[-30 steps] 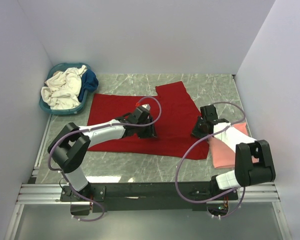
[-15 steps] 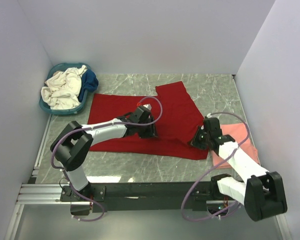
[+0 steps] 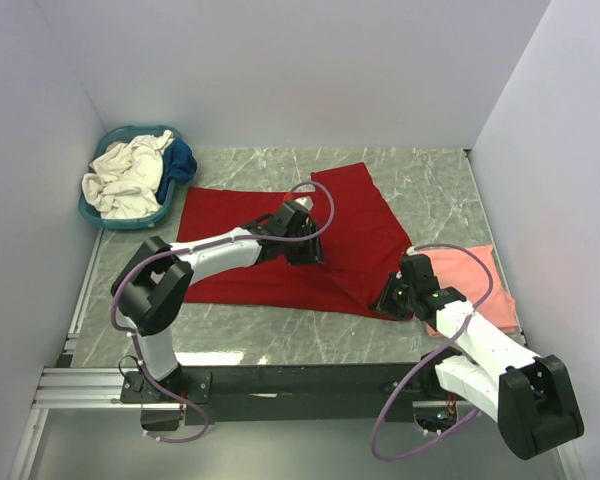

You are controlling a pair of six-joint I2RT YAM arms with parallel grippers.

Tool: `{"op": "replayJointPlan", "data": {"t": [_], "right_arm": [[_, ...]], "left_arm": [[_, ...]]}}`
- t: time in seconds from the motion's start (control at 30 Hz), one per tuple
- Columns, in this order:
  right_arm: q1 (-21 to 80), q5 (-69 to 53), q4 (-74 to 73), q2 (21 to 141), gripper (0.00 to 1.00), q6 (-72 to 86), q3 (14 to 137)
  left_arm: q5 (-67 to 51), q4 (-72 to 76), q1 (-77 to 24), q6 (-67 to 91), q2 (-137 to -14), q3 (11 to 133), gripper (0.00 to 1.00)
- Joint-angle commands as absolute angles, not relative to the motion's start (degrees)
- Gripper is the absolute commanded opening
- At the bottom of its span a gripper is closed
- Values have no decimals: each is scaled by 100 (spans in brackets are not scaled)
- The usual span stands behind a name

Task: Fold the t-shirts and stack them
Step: Fold the tshirt

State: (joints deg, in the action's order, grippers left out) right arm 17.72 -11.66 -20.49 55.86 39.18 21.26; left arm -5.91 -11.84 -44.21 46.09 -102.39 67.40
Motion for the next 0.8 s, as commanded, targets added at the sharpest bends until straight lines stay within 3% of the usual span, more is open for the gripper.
{"op": "replayJointPlan", "data": {"t": [0.0,0.23,0.77], "right_arm": [[1846,-1072,-1890,5493,6,4043,2153],[1854,-870,-2092,5388,24,3990,2329],[1854,-773,-2101,5344,25,4008,2320]], "left_arm": [[-738,-1177,-4447,4307,-10440,7241,48],[-879,-1406,-4482,3745,-11108,7997,48],[-1099,-1582,-4904,3287,-12059,8771,46]]}}
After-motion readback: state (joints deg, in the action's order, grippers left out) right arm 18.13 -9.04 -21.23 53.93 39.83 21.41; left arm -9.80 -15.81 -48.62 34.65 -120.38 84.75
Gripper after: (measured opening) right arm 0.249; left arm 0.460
